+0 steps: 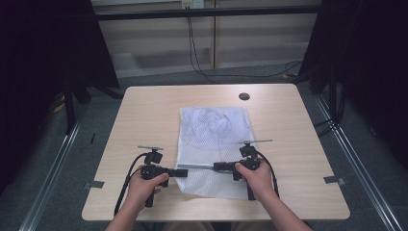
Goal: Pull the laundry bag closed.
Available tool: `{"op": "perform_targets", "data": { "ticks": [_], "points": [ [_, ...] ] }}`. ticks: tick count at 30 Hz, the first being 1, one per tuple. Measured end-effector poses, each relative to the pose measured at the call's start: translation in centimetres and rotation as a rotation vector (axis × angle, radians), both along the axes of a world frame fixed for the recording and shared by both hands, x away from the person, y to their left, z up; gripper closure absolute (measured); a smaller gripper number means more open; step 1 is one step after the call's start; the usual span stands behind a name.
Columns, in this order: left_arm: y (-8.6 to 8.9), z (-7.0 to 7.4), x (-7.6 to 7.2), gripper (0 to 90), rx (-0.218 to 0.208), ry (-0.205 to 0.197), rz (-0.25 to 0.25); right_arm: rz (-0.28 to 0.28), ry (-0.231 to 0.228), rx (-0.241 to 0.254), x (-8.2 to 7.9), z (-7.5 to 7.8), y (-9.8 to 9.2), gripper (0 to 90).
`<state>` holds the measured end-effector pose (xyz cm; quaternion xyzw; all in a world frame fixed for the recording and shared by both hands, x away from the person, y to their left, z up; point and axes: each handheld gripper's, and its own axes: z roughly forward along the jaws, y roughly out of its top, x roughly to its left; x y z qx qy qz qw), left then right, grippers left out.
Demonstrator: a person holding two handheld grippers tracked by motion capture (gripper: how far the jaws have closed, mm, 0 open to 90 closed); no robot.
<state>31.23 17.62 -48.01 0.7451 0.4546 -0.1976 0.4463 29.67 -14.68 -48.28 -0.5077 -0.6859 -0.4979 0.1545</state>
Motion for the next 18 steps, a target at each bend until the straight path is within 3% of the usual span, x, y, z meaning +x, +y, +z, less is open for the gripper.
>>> {"op": "perform_targets", "data": {
  "ticks": [18],
  "points": [
    [0.4, 0.1, 0.0, 89.0, 0.000, -0.002, 0.012, -0.021, 0.008, 0.004, 0.2, 0.0, -1.4, 87.2]
  ]
}}
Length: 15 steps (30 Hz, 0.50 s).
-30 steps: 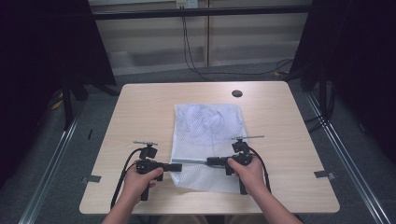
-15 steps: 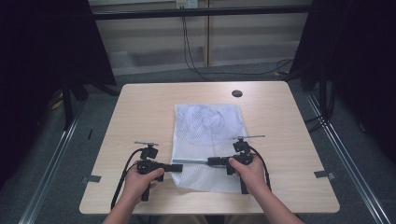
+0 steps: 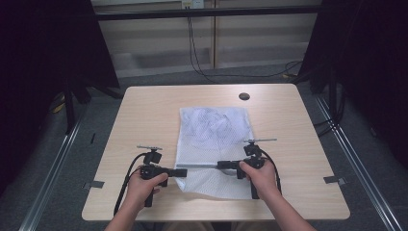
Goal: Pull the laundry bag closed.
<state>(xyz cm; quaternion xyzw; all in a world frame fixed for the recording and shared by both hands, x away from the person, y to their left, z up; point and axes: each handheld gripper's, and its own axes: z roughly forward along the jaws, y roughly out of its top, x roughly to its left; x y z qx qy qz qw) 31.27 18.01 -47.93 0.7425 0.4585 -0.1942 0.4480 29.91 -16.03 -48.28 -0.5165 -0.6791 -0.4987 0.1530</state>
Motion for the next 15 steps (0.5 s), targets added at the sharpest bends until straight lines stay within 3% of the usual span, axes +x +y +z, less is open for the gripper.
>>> {"op": "perform_targets", "data": {
  "ticks": [12, 14, 15],
  "points": [
    [0.14, 0.08, 0.02, 89.0, -0.006, 0.005, 0.003, -0.006, 0.006, -0.001, -0.10, 0.02, -0.54, 87.2],
    [0.29, 0.04, 0.12, 89.0, 0.003, -0.011, -0.005, -0.007, 0.001, -0.002, -0.06, -0.03, -0.77, 87.2],
    [0.22, 0.08, 0.04, 89.0, -0.005, 0.003, 0.000, -0.011, 0.006, -0.002, -0.07, -0.03, -0.85, 87.2]
  ]
}}
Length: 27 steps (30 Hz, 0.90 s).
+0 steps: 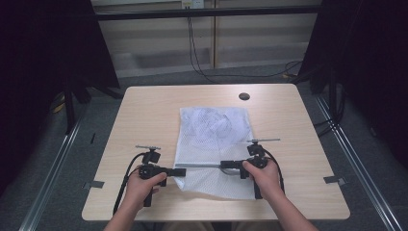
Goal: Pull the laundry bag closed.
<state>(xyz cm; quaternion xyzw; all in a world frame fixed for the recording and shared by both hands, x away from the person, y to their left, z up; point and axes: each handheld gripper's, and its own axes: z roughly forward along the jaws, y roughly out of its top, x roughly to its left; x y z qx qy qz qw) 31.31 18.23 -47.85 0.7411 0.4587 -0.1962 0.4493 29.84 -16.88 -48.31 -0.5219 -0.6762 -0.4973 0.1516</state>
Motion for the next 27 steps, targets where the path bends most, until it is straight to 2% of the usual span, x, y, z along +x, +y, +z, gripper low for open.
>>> {"op": "perform_targets", "data": {
  "ticks": [14, 16, 17, 18, 27],
  "points": [
    [0.06, -0.07, 0.15, 89.0, 0.005, -0.009, -0.005, 0.007, -0.003, 0.002, -0.02, -0.12, -0.19, 87.2],
    [0.03, -0.04, 0.13, 89.0, -0.005, 0.001, 0.006, 0.007, -0.005, -0.004, -0.03, -0.15, -0.23, 87.2],
    [0.08, -0.03, 0.17, 89.0, -0.005, 0.001, -0.001, 0.004, 0.009, 0.006, -0.06, -0.13, -0.27, 87.2],
    [0.02, -0.04, 0.14, 88.9, -0.007, 0.001, 0.005, 0.003, 0.004, 0.013, -0.03, -0.24, -0.34, 87.3],
    [0.11, 0.05, 0.25, 88.9, -0.005, 0.002, -0.001, 0.001, 0.014, 0.002, -0.11, -0.20, -0.41, 87.3]
  ]
}}
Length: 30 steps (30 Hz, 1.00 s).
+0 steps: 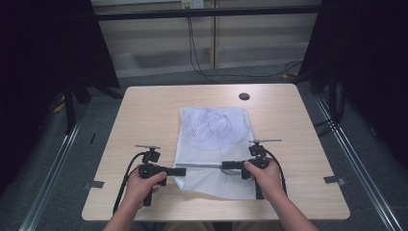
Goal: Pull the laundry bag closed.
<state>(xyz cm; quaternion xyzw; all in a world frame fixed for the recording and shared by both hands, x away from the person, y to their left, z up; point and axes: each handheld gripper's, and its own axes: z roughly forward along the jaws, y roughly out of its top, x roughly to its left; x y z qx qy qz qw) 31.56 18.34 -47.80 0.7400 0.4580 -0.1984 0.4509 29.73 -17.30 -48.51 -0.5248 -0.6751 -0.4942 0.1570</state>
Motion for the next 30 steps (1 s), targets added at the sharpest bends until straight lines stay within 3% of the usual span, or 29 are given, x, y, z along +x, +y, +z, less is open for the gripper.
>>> {"op": "perform_targets", "data": {
  "ticks": [30],
  "points": [
    [0.18, 0.11, 0.16, 89.0, -0.004, -0.003, -0.002, -0.015, 0.006, 0.006, -0.07, -0.19, -0.72, 87.3]
  ]
}}
